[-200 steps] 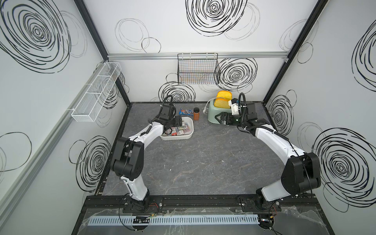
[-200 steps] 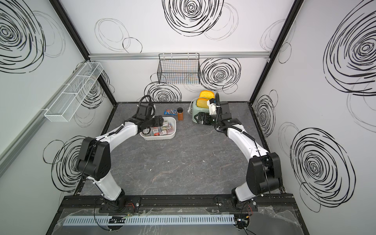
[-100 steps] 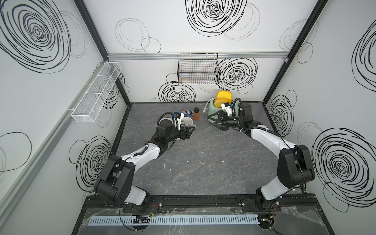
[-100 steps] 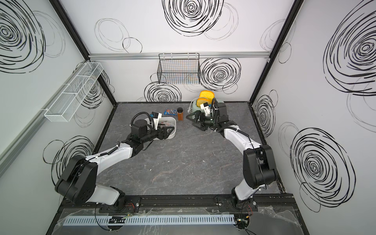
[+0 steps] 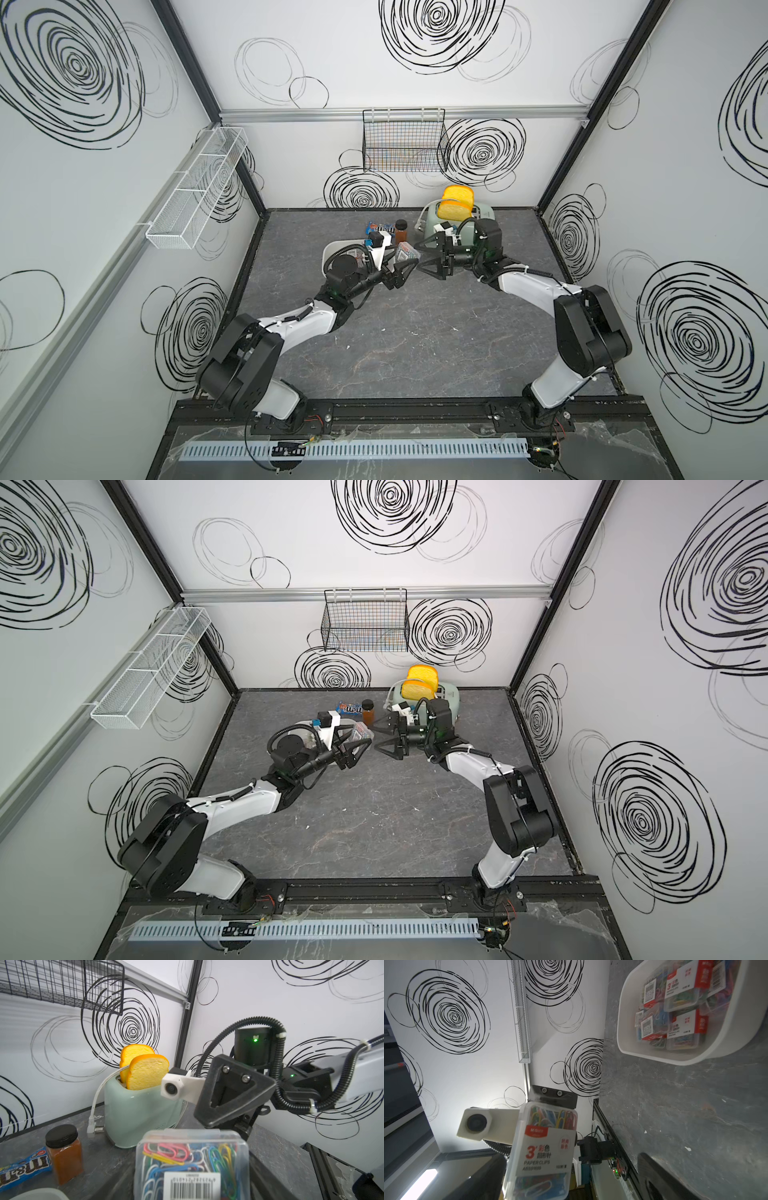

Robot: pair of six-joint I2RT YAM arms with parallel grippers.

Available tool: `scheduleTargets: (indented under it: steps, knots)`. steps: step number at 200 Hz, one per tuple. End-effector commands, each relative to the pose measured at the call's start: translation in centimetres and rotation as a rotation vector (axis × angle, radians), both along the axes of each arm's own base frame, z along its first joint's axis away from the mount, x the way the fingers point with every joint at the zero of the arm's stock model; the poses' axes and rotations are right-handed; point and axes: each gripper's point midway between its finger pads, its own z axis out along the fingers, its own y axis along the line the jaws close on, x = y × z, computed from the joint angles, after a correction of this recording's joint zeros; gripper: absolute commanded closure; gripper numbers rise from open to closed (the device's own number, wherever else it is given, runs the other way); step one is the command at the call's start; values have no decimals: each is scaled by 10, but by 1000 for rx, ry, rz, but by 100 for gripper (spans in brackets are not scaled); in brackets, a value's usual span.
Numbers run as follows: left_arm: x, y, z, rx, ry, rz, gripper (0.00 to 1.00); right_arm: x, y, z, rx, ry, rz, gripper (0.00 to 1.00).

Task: Take the paper clips out of the storage box
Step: Place the boxed paper clips at the center of the board.

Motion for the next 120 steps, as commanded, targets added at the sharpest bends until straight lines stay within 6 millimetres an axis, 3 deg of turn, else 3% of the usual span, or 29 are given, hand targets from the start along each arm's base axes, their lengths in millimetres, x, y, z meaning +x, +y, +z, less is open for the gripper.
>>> scheduleTargets:
  steps: [1,63,120]
  knots:
    - [-5,-3,28,-54,-155,3,61,-7,4,19,77,21,35,1]
    - [5,-6,32,-83,-211,46,62,-16,5,36,132,37,67,7]
    - [14,-16,43,-120,-244,45,64,-21,8,39,165,53,78,15]
